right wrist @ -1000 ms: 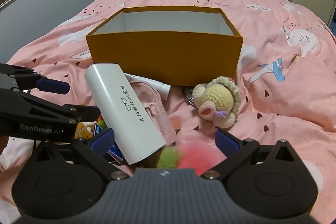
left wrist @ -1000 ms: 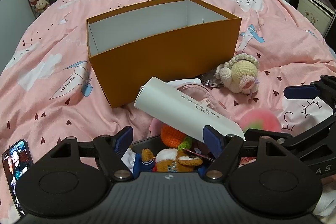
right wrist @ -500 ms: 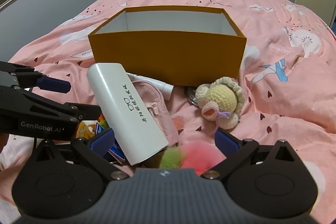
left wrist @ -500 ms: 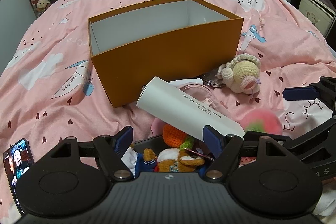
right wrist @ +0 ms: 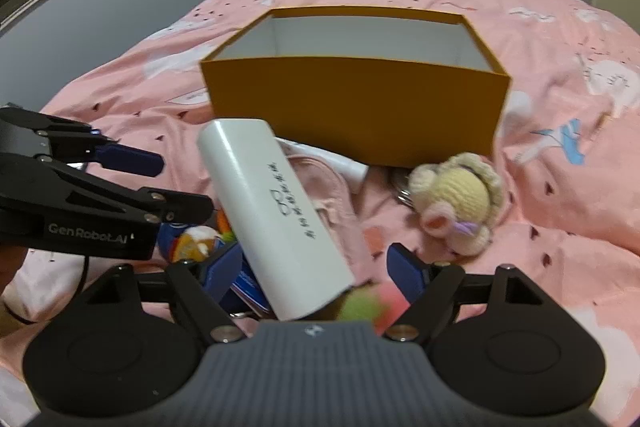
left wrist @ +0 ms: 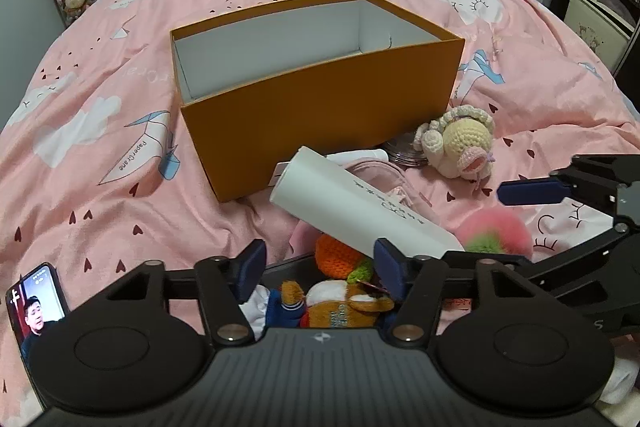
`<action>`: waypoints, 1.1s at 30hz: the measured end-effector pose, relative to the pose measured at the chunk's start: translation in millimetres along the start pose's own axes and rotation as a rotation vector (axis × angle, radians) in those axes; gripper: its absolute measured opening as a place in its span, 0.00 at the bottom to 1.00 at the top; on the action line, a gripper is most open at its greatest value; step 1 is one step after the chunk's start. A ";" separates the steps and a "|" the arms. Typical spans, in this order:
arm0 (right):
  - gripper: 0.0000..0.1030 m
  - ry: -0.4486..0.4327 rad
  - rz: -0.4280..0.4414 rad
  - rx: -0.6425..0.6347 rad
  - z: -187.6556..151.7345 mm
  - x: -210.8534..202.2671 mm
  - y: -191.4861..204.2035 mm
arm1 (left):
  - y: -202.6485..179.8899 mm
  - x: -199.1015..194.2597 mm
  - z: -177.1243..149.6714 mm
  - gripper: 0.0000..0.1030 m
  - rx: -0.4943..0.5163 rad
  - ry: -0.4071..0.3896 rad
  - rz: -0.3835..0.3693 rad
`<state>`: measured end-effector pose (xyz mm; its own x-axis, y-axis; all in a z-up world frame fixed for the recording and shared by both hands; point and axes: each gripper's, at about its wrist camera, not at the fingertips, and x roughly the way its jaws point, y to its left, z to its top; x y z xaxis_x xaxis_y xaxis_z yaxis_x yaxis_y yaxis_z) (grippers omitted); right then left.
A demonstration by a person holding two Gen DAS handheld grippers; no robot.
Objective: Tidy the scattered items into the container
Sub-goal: 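Move the right tool to the white tube while the left tool approaches the bear keychain, then close the right tool on the white tube while the left tool grasps the plush bear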
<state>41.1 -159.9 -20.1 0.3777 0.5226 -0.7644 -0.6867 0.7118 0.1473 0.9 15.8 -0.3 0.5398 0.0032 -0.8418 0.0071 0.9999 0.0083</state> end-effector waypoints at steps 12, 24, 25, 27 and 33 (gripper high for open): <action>0.78 0.039 0.141 -0.101 26.5 39.0 11.5 | 27.1 4.9 0.6 0.38 -0.054 0.034 0.007; 0.81 0.118 0.210 -0.099 38.9 90.7 -3.2 | 40.0 24.9 -4.5 0.38 -0.076 0.075 -0.006; 0.82 0.120 0.216 -0.096 39.1 93.6 -4.3 | 40.5 25.0 -4.6 0.38 -0.074 0.076 -0.006; 0.83 0.120 0.222 -0.087 39.7 98.1 -5.2 | 41.2 24.2 -4.7 0.38 -0.066 0.073 -0.005; 0.71 0.105 0.218 -0.099 38.9 94.6 -0.6 | 41.9 23.3 -3.7 0.38 -0.052 0.071 -0.017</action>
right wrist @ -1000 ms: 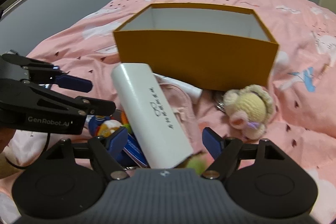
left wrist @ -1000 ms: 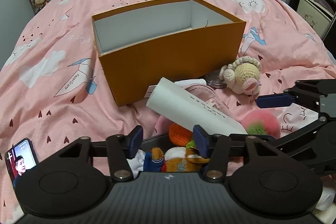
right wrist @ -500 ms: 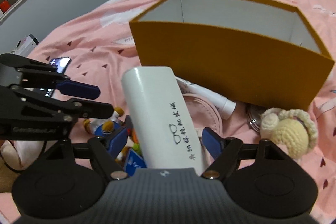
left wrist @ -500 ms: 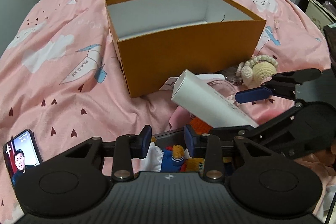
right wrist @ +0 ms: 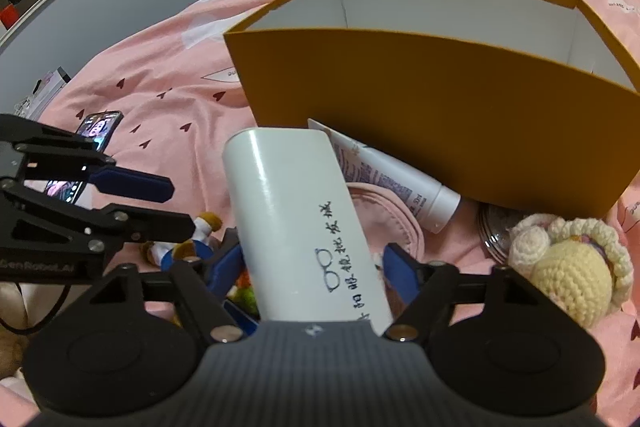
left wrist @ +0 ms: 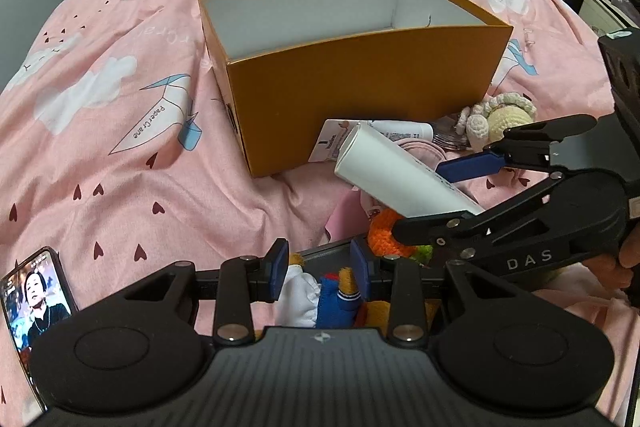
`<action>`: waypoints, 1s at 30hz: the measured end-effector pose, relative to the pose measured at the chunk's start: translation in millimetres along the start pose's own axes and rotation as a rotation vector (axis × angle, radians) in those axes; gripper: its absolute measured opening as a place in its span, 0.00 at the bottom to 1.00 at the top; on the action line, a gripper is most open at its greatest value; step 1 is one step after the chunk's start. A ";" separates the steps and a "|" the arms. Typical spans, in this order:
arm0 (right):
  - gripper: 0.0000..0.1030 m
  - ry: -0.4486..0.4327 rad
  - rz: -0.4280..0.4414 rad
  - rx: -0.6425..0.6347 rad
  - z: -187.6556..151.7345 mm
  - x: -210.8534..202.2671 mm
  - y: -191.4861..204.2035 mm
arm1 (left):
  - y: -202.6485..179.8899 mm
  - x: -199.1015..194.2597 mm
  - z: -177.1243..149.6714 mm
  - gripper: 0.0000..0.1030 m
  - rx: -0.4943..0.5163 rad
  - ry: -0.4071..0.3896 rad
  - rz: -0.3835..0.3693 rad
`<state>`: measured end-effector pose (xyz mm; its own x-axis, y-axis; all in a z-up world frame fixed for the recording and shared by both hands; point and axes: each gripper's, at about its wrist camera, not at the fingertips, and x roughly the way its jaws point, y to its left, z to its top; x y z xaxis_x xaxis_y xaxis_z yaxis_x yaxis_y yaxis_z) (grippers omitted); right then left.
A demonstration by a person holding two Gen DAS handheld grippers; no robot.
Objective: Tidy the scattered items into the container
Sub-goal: 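Close the right tool on the white tube while the left tool grasps the plush bear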
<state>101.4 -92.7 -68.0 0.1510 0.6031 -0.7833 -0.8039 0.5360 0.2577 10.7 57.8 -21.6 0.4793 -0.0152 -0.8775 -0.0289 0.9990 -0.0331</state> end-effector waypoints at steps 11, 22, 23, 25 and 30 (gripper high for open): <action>0.39 -0.079 -0.019 -0.014 -7.5 -37.9 7.1 | -10.2 -7.9 4.0 0.38 0.192 0.008 -0.060; 0.25 -0.070 -0.072 0.084 -17.4 -59.6 -12.3 | -35.5 0.5 -23.4 0.50 0.675 0.094 -0.042; 0.29 -0.057 -0.074 0.090 -18.7 -56.6 -12.9 | -37.7 2.7 -26.8 0.50 0.710 0.100 -0.042; 0.30 -0.047 -0.082 0.088 -21.5 -51.6 -14.7 | -42.5 8.2 -34.0 0.50 0.780 0.108 -0.046; 0.47 -0.033 -0.064 0.077 -16.0 -37.4 -15.8 | -54.9 20.7 -49.7 0.56 0.956 0.114 -0.042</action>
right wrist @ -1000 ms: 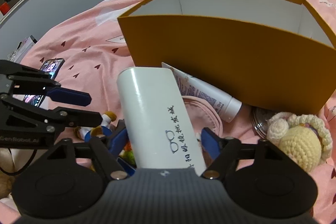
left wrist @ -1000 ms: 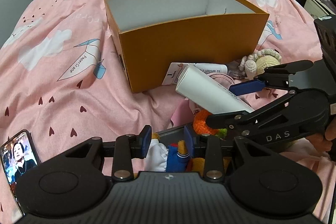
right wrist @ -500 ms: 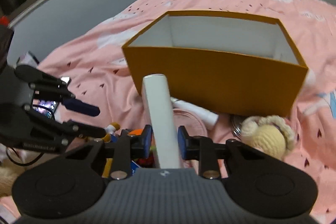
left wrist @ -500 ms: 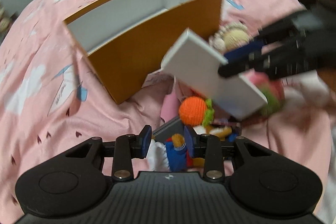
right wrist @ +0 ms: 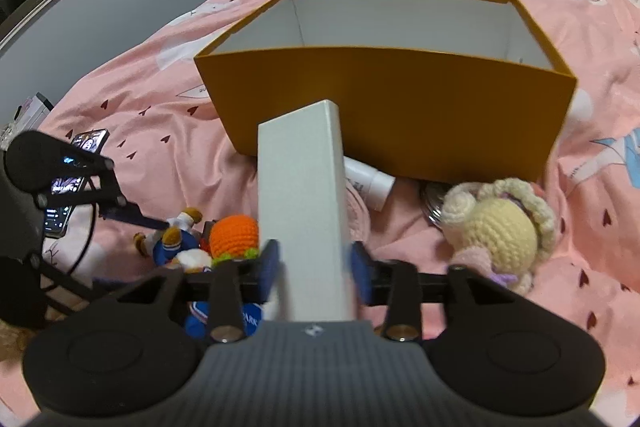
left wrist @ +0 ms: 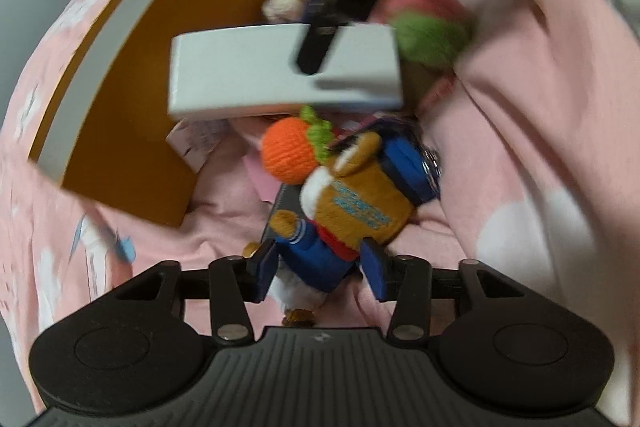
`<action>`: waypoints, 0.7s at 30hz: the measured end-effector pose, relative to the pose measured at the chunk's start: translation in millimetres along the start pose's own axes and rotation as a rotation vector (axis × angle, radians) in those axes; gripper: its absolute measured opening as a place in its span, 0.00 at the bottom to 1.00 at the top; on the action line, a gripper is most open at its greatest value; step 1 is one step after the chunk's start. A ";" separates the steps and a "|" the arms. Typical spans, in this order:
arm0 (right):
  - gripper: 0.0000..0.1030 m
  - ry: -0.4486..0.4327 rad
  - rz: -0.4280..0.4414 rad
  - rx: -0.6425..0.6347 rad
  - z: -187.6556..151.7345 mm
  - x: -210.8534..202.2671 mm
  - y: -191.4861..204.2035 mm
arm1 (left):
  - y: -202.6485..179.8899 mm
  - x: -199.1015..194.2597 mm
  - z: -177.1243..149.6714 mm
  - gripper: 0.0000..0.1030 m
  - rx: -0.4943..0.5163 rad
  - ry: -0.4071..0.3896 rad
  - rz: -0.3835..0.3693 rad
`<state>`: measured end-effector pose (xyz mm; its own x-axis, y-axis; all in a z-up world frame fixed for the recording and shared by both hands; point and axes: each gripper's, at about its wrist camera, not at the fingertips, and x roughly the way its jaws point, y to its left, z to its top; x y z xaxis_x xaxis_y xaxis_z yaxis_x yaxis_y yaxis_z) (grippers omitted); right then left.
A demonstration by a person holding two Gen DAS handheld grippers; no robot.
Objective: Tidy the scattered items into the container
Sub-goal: 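Close the right tool on the white tube while the left tool grasps the plush bear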
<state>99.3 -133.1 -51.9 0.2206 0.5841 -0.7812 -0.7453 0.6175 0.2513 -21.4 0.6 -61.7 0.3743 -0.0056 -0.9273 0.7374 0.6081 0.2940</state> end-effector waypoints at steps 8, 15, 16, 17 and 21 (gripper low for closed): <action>0.59 0.039 0.038 -0.036 10.7 26.9 1.4 | -12.0 17.5 2.9 0.63 0.134 0.026 0.015; 0.59 0.029 0.021 -0.065 8.9 31.7 7.0 | -13.5 31.2 3.6 0.66 0.108 0.027 0.001; 0.59 0.025 0.018 -0.069 8.1 31.6 7.9 | -13.5 33.4 3.4 0.66 0.097 0.025 -0.001; 0.59 0.023 0.016 -0.074 7.7 31.4 8.6 | -13.5 35.3 2.5 0.65 0.081 0.023 -0.003; 0.58 0.018 0.003 -0.086 6.3 27.2 12.5 | -10.6 31.9 -0.2 0.59 0.021 0.009 -0.001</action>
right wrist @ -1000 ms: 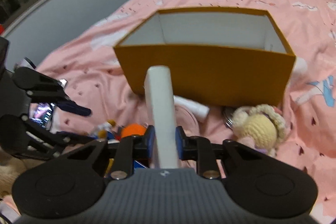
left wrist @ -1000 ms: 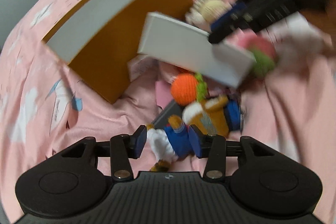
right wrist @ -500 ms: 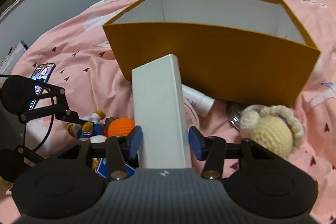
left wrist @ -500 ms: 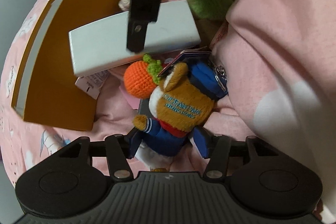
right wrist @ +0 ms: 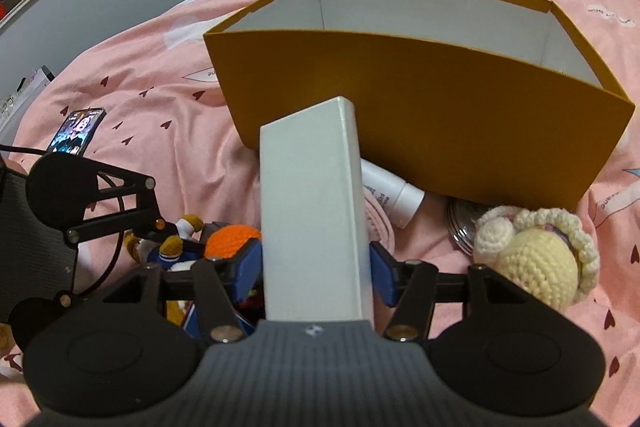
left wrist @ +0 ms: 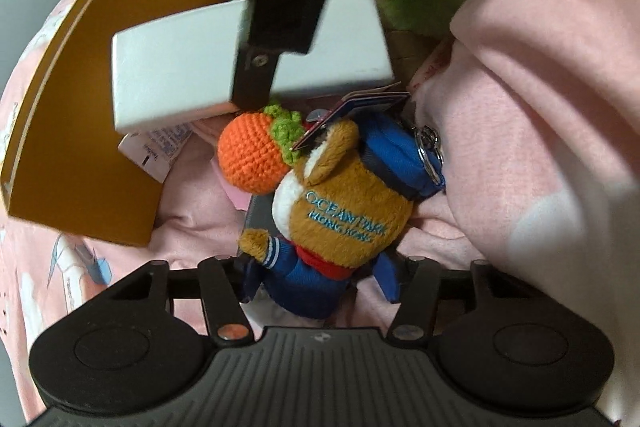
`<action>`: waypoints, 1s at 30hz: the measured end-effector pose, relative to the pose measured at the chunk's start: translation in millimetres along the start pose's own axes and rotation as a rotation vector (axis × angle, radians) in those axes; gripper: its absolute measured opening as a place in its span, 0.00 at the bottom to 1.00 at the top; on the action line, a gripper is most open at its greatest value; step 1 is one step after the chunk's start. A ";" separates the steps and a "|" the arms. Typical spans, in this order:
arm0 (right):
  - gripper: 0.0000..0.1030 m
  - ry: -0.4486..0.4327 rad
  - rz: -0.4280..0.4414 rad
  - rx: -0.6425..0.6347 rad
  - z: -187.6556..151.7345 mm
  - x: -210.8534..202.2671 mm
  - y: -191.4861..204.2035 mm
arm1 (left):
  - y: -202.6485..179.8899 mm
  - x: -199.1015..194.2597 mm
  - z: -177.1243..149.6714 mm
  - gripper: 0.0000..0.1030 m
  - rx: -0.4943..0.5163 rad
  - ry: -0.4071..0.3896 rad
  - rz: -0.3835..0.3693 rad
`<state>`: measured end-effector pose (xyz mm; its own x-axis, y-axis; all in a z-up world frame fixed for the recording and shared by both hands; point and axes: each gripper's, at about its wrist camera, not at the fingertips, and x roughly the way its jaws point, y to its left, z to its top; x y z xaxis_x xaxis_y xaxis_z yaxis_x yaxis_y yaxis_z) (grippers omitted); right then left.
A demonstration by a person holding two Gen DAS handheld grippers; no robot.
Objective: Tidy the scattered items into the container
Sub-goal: 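Close the right tool on the white tube while the left tool grasps the plush bear, then lift and carry the tube and bear with both tools over the orange box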
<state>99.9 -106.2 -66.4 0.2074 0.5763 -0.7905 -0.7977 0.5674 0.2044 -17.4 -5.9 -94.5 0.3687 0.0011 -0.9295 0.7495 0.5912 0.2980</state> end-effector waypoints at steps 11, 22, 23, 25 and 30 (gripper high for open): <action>0.30 -0.030 0.054 0.064 -1.5 -31.9 -9.3 | 31.9 -34.2 -21.5 0.45 -0.353 -0.077 -0.024; 0.31 0.037 0.133 0.101 0.5 -6.4 -7.4 | 84.1 -58.0 -43.4 0.44 -0.718 -0.174 -0.127; 0.30 0.041 0.131 0.107 0.3 -2.9 -6.8 | 87.7 -59.8 -44.9 0.44 -0.747 -0.183 -0.136; 0.30 0.036 0.122 0.105 0.4 -3.6 -4.0 | 94.8 -63.6 -47.6 0.43 -0.803 -0.195 -0.153; 0.30 -0.010 0.083 0.086 5.0 -27.1 -2.8 | 111.5 -78.7 -50.1 0.42 -0.899 -0.252 -0.182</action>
<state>99.3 -120.5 -42.6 0.1489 0.6286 -0.7634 -0.7606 0.5661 0.3178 9.7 100.3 1.1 0.4740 -0.2641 -0.8400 0.1421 0.9644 -0.2231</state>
